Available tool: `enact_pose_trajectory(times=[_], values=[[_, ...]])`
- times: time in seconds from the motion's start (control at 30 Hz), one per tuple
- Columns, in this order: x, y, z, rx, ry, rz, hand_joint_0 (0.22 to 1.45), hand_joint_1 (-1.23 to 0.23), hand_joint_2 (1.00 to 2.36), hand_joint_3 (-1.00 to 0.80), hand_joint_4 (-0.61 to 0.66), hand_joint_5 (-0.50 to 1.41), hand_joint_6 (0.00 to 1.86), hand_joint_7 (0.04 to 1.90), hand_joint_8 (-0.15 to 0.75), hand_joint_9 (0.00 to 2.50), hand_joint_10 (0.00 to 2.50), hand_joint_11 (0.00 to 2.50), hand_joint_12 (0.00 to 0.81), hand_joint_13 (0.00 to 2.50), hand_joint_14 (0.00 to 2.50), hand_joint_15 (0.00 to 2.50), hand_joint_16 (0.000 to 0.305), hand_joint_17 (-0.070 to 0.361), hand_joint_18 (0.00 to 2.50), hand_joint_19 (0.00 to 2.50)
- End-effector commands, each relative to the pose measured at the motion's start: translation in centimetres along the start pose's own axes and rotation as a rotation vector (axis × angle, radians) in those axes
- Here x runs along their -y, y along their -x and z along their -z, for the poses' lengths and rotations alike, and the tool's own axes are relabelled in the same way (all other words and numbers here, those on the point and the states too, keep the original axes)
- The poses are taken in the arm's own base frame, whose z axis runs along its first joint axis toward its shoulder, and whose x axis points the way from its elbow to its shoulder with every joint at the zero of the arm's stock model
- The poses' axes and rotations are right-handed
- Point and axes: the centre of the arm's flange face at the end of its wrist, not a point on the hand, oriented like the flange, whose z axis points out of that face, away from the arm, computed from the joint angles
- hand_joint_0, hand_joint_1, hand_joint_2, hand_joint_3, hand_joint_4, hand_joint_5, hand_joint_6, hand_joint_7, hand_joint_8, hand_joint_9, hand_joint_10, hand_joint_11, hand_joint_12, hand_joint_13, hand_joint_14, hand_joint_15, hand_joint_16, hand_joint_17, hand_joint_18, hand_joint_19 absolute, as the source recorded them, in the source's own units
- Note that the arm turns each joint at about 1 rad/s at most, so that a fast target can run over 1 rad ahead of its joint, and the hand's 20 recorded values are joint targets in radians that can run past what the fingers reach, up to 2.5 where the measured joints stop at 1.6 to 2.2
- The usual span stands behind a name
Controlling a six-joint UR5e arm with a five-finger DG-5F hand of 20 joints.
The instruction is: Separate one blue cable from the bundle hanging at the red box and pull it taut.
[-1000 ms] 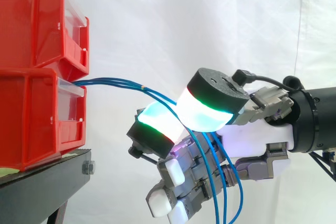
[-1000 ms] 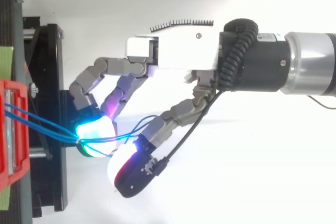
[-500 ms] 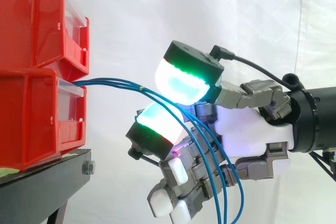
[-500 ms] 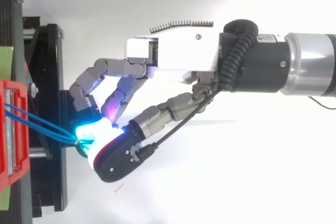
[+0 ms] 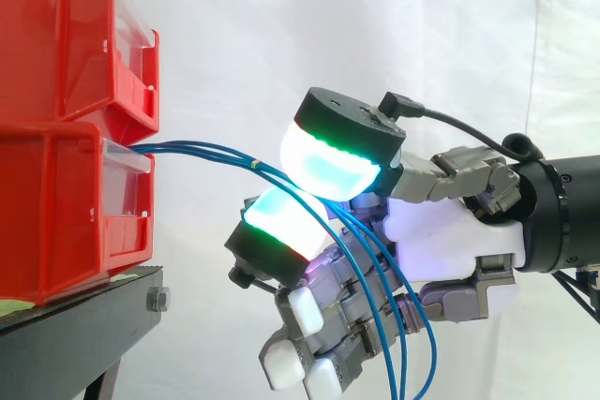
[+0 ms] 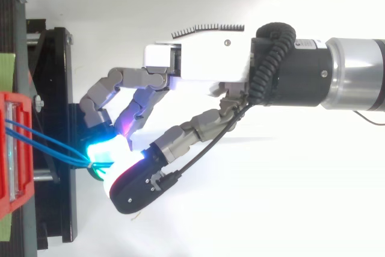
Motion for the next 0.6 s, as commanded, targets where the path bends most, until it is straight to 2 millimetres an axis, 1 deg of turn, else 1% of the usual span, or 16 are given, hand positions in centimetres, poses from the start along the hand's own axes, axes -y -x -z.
enact_pose_trajectory(times=[0.0, 0.17, 0.3, 0.37, 0.4, 0.43, 0.47, 0.5, 0.53, 0.57], values=[[0.03, 0.11, 0.02, 0.001, -0.001, 0.0, 0.75, -0.88, 1.0, -0.5, -0.2, -0.17, 0.92, 1.17, 0.257, 0.88, 0.02, 0.77, 0.297, 0.77, 0.02, 0.39, 0.033, 0.073, 0.74, 0.33], [0.03, 0.11, 0.02, 0.001, -0.001, 0.0, 0.71, -0.92, 1.0, -0.5, -0.16, -0.16, 0.93, 1.26, 0.256, 0.89, 0.02, 0.78, 0.292, 0.77, 0.02, 0.4, 0.032, 0.072, 0.75, 0.34], [0.04, 0.11, 0.04, 0.001, -0.003, 0.0, 0.66, -0.96, 1.0, -0.5, -0.11, -0.14, 0.92, 1.23, 0.254, 0.91, 0.02, 0.79, 0.294, 0.79, 0.02, 0.41, 0.032, 0.071, 0.75, 0.35], [0.03, 0.11, 0.02, 0.001, -0.001, 0.0, 0.63, -0.99, 1.0, -0.5, -0.06, -0.13, 0.92, 1.16, 0.258, 0.93, 0.02, 0.79, 0.291, 0.8, 0.02, 0.41, 0.031, 0.07, 0.75, 0.36], [0.01, 0.11, 0.01, 0.001, 0.0, 0.0, 0.63, -0.99, 1.0, -0.5, -0.05, -0.13, 0.91, 1.16, 0.258, 0.93, 0.02, 0.79, 0.291, 0.8, 0.02, 0.42, 0.031, 0.07, 0.75, 0.36], [0.01, 0.11, 0.01, 0.001, 0.0, 0.001, 0.59, -1.01, 1.0, -0.5, -0.03, -0.13, 0.91, 1.14, 0.26, 0.93, 0.02, 0.79, 0.293, 0.8, 0.02, 0.41, 0.032, 0.072, 0.76, 0.36], [0.01, 0.11, 0.01, 0.001, 0.0, 0.001, 0.58, -1.01, 1.0, -0.5, -0.03, -0.13, 0.91, 1.12, 0.263, 0.93, 0.02, 0.79, 0.295, 0.8, 0.02, 0.41, 0.032, 0.072, 0.76, 0.36], [0.0, 0.11, -0.01, 0.002, 0.002, 0.006, 0.54, -1.01, 1.0, -0.5, -0.02, -0.12, 0.91, 1.11, 0.267, 0.94, 0.02, 0.8, 0.299, 0.8, 0.02, 0.42, 0.033, 0.075, 0.77, 0.36], [0.0, 0.11, -0.01, 0.002, 0.002, 0.007, 0.51, -0.99, 1.0, -0.5, -0.01, -0.12, 0.91, 1.07, 0.273, 0.95, 0.02, 0.78, 0.305, 0.81, 0.02, 0.42, 0.035, 0.078, 0.78, 0.35], [0.0, 0.11, -0.01, 0.002, 0.002, 0.009, 0.48, -0.97, 1.0, -0.5, 0.01, -0.12, 0.89, 1.08, 0.28, 0.96, 0.02, 0.77, 0.313, 0.82, 0.02, 0.42, 0.036, 0.081, 0.79, 0.35]])
